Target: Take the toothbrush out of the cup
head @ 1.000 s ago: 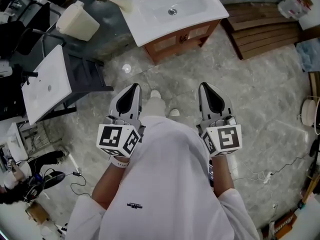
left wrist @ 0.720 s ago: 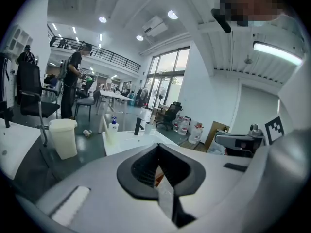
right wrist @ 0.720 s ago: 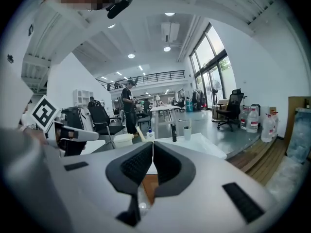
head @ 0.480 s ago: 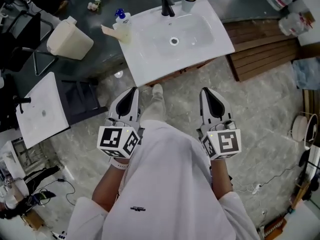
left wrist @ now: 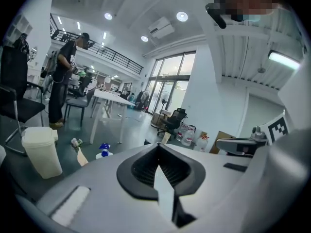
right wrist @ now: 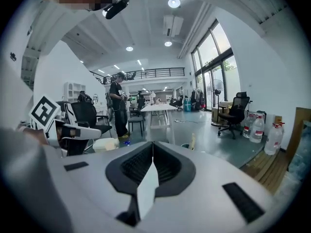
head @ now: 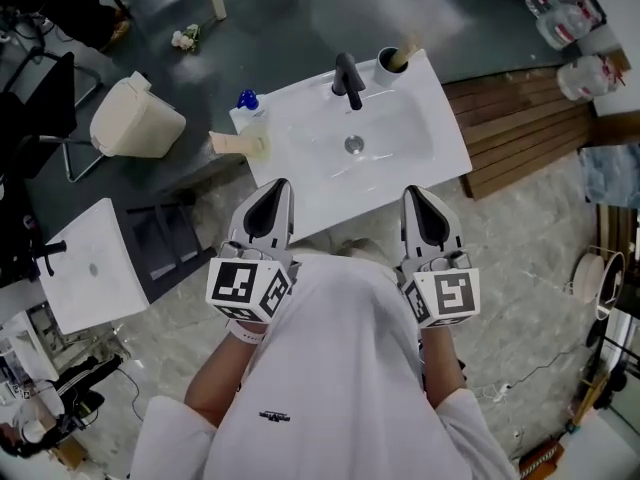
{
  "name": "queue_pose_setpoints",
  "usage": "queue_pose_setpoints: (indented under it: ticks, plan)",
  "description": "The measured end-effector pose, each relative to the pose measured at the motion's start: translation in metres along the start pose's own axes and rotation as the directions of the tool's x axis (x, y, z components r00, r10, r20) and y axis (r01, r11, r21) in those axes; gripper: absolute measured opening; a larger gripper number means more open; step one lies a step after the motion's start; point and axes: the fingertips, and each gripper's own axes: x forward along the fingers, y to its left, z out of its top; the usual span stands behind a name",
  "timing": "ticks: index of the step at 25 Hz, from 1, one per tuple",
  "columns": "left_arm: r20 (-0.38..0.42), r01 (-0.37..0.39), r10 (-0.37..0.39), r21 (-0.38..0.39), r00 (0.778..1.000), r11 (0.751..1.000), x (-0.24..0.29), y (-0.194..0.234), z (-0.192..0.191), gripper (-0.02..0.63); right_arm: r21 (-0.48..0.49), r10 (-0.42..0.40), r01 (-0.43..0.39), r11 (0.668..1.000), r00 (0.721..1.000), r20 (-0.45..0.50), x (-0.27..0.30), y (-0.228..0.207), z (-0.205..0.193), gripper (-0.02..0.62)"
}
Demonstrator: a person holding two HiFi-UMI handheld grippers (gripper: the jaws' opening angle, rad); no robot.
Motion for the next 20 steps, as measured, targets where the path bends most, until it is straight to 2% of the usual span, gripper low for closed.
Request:
queue_pose_setpoints:
  ticks: [6,9,13,20]
  plan:
    - [0.01,-0.088,0.088,0.004,0.996,0.996,0.019,0.014,0.015,0.006,-0.036,0.078,-0.079,0.996,0.997,-0.014,0.034,-0.013,0.01,0.008]
    - [0.021,-0.145,0.145,-0.021,0.989,0.989,0.018,0.019,0.018,0.006,-0.047,0.137,-0.137,0.989,0.991,-0.007,0.044,-0.015,0.013,0.008]
    - [0.012,-0.182,0.182,-0.038,0.983,0.983,0.02,0.017,0.014,0.006,-0.051,0.19,-0.19,0.981,0.982,-0.006,0.057,-0.017,0.016,0.007]
    - [0.009,-0.32,0.323,-0.103,0.946,0.942,0.012,0.052,0.007,0.006,-0.07,0.286,-0.286,0.956,0.958,-0.008,0.079,-0.004,0.02,0.007]
